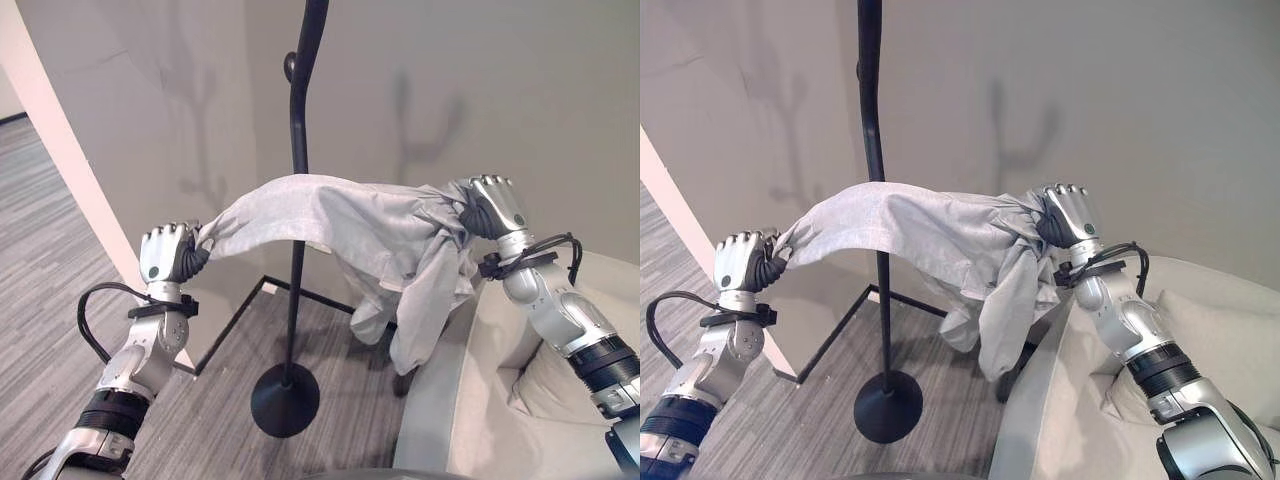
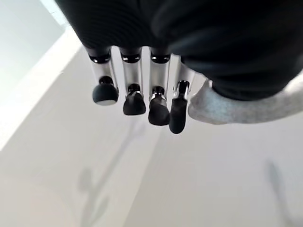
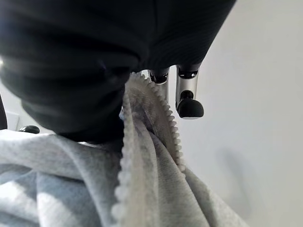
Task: Hang the clothes on the sofa on the clothes rack.
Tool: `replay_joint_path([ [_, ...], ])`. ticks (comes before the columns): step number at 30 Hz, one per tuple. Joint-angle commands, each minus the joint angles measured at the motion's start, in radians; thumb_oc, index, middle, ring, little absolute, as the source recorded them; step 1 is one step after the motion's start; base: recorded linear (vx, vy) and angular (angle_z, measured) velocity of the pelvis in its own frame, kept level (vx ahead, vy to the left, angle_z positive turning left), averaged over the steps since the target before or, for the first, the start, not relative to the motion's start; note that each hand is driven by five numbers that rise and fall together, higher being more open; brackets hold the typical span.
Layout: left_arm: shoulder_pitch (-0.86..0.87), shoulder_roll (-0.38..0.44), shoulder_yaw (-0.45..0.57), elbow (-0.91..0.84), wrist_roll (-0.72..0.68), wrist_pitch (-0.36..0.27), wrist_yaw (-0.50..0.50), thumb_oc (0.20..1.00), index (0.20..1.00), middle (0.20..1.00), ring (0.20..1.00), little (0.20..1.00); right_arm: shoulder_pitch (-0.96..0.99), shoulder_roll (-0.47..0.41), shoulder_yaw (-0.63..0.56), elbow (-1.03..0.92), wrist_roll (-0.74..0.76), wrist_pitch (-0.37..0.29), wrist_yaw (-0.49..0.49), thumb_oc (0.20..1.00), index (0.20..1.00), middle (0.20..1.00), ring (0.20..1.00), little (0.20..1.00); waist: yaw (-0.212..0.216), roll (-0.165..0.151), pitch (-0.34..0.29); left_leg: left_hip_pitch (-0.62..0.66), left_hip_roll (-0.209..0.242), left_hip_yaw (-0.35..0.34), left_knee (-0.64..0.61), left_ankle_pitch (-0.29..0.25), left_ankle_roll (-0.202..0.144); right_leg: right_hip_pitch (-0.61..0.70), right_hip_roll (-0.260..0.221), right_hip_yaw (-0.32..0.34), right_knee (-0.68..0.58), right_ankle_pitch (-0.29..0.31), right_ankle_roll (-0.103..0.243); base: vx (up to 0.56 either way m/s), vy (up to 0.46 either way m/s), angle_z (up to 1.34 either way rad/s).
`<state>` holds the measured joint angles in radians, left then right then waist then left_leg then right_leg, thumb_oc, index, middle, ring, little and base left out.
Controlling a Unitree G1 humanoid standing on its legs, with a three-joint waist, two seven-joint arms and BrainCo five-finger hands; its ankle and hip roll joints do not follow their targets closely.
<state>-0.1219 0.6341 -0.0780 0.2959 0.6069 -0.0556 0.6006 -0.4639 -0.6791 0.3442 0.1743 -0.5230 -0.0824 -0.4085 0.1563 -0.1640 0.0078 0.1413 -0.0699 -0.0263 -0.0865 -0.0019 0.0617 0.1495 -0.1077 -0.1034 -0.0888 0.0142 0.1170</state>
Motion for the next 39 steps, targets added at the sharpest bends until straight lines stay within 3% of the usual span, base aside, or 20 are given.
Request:
replay_joint_path([
  [1, 0.038, 0.022, 0.061, 0.065, -0.072, 0.017, 0.000, 0.200, 0.200, 0.200, 0.200, 0.200, -0.033, -0.014, -0.121, 0.002, 0.096, 0.012, -0.051, 1.000, 1.000, 1.000, 1.000, 1.000, 0.040, 0.011, -0.056, -0.055, 0.052, -0.014, -0.001, -0.026, -0.043, -0.006, -0.017, -0.027, 0.080, -0.019, 0.013, 0.00, 0.000, 0.00],
  [7, 0.124, -0.044, 0.067, 0.059, -0.111, -0.006, -0.011, 0.200, 0.200, 0.200, 0.200, 0.200, 0.077, 0.089, -0.197, -0.078, 0.184, -0.012, -0.057, 1.000, 1.000, 1.000, 1.000, 1.000, 0.042, 0.010, -0.054, -0.058, 0.052, -0.013, -0.001, -0.025, -0.041, -0.006, -0.015, -0.025, 0.072, -0.017, 0.010, 0.00, 0.000, 0.00],
  [14, 0.217, -0.086, 0.094, 0.075, -0.146, -0.026, -0.020, 0.200, 0.200, 0.200, 0.200, 0.200, 0.180, 0.120, -0.254, -0.121, 0.200, -0.036, -0.060, 1.000, 1.000, 1.000, 1.000, 1.000, 0.045, 0.023, -0.049, -0.061, 0.056, 0.002, -0.001, -0.024, -0.040, -0.014, -0.021, -0.026, 0.063, -0.003, 0.016, -0.01, 0.001, -0.04],
  [22, 0.299, -0.170, 0.056, 0.284, -0.219, -0.035, -0.071, 0.200, 0.200, 0.200, 0.200, 0.200, 0.315, 0.172, -0.279, -0.111, 0.216, -0.047, -0.050, 1.000, 1.000, 1.000, 1.000, 1.000, 0.031, 0.034, -0.037, -0.054, 0.065, 0.034, -0.001, -0.027, -0.041, -0.014, -0.027, -0.040, 0.072, 0.000, 0.022, -0.03, -0.001, -0.12],
  [30, 0.332, -0.197, 0.029, 0.377, -0.231, -0.043, -0.091, 0.200, 0.200, 0.200, 0.200, 0.200, 0.403, 0.198, -0.289, -0.101, 0.221, -0.056, -0.048, 1.000, 1.000, 1.000, 1.000, 1.000, 0.015, 0.040, -0.029, -0.052, 0.067, 0.028, -0.001, -0.025, -0.042, -0.020, -0.026, -0.048, 0.091, -0.014, 0.021, 0.00, 0.000, 0.00],
  [39, 0.290, -0.239, -0.063, 0.624, -0.190, -0.028, -0.105, 0.200, 0.200, 0.200, 0.200, 0.200, 0.451, 0.219, -0.270, -0.125, 0.216, -0.086, -0.047, 1.000, 1.000, 1.000, 1.000, 1.000, -0.001, 0.026, -0.017, -0.057, 0.071, 0.003, -0.001, -0.021, -0.044, -0.034, -0.018, -0.044, 0.110, -0.031, 0.014, -0.01, 0.003, 0.08],
])
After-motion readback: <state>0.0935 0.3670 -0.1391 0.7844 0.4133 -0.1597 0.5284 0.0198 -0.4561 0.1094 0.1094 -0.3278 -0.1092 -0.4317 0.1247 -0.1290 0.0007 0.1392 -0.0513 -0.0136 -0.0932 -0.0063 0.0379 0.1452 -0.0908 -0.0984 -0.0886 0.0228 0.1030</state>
